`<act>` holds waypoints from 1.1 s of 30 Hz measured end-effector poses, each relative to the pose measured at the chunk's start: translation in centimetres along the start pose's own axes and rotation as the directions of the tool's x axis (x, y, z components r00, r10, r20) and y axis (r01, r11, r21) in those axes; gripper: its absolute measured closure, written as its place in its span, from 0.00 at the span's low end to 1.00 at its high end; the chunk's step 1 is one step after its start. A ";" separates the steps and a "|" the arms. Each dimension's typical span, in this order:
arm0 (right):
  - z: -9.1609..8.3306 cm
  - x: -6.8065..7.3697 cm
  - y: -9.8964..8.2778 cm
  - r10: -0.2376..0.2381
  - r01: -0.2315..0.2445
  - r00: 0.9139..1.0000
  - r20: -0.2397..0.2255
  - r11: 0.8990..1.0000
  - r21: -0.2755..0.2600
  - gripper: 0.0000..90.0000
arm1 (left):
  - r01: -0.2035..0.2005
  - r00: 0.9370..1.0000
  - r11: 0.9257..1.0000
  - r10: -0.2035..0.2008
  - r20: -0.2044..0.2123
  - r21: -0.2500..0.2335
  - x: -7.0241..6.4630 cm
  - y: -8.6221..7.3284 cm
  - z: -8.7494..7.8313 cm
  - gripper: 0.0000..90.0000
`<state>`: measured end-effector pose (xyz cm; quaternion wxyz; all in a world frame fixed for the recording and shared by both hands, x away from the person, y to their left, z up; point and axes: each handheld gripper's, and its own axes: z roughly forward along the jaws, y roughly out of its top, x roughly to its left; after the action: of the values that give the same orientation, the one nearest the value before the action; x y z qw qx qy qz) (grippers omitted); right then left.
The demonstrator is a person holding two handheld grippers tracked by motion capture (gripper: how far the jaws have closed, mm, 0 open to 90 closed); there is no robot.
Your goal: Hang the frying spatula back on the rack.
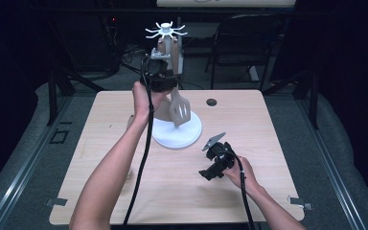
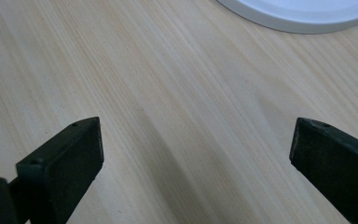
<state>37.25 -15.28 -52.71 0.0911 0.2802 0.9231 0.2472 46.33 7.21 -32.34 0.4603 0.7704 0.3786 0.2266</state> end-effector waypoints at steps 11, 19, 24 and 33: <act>0.1 0.2 0.0 0.011 -0.011 1.000 0.004 1.000 -0.015 0.03 | -0.003 0.999 1.000 0.004 0.040 -0.023 -0.1 -1.0 -2.7 0.59; 0.2 0.1 0.0 0.006 -0.006 1.000 0.009 1.000 -0.019 0.03 | 0.013 1.000 0.999 -0.012 0.020 -0.047 1.7 -1.2 -5.4 0.83; 0.3 0.2 0.1 0.017 -0.017 1.000 0.005 1.000 -0.019 0.03 | 0.015 1.000 0.996 -0.015 -0.003 -0.088 2.6 -0.5 -6.4 0.95; 0.1 -0.1 0.1 -0.003 0.003 1.000 0.010 1.000 0.013 0.04 | -0.011 0.998 0.990 0.003 -0.059 -0.140 3.9 2.6 -7.7 1.00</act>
<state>37.38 -15.20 -52.78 0.0941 0.2806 0.9246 0.2398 44.27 13.67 -26.39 0.5012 0.7303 0.3725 0.2769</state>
